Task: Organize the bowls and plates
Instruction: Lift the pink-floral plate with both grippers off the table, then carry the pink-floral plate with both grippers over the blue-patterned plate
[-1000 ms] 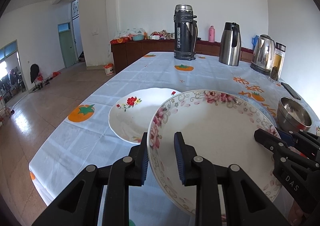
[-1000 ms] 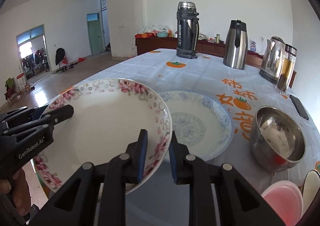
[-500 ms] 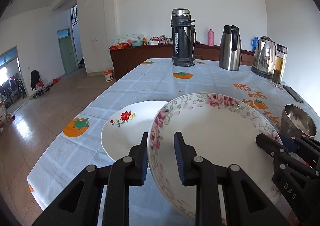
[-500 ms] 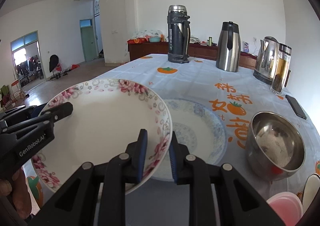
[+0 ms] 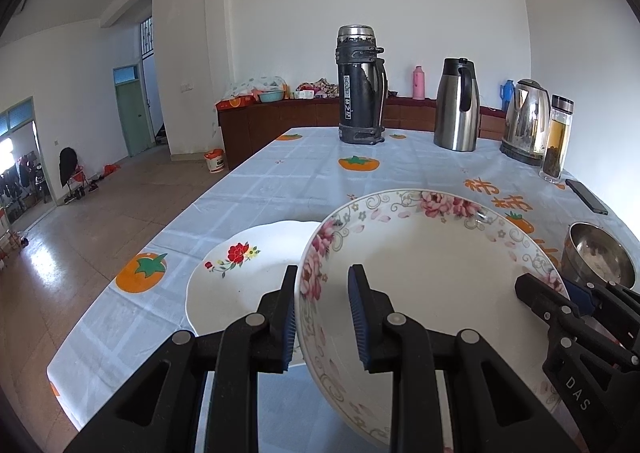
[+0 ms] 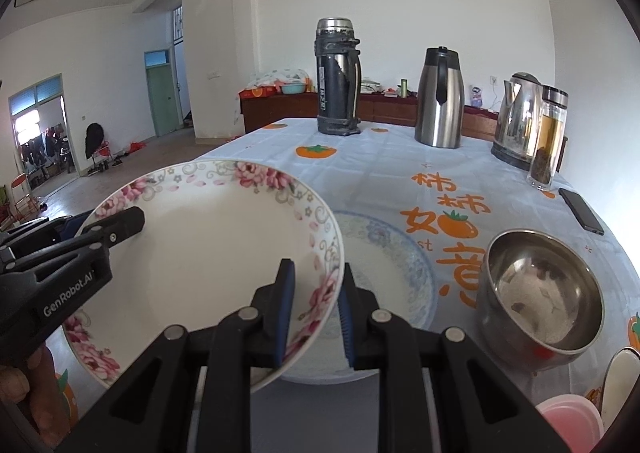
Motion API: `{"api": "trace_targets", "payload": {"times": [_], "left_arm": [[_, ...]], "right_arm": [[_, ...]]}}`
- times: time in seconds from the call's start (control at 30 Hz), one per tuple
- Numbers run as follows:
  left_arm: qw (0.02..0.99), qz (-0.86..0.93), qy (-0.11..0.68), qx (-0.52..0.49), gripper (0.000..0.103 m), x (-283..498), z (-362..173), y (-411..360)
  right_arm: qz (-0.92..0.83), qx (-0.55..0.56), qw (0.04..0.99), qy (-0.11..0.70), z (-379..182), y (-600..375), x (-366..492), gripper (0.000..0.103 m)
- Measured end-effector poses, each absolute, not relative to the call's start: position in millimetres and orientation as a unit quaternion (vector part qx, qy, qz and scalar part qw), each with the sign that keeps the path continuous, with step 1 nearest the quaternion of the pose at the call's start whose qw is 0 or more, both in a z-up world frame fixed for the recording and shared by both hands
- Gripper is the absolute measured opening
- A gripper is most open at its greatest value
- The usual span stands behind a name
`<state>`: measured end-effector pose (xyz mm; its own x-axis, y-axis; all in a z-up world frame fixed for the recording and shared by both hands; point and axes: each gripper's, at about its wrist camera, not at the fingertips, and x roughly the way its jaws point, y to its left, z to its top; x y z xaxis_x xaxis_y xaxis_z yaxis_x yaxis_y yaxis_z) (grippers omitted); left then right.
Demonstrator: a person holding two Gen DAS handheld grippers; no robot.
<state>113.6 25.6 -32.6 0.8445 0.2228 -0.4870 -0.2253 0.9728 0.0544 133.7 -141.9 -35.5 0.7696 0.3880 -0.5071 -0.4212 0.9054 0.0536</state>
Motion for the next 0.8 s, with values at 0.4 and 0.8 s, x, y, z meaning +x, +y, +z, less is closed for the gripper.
{"api": "trace_targets", "payload": {"times": [0.4,0.8], "left_arm": [[0.966,0.108,0.236,0.003,0.026,123.3,-31.0,16.3],[0.968,0.095,0.234,0.005,0.027,139.1,-29.6,8.1]], "right_arm": [[0.185,-0.016,0.949,0.256,-33.8,-149.0,132.3,0.021],[0.152,-0.005,0.954,0.257,-33.2,-156.4,135.6,0.021]]}}
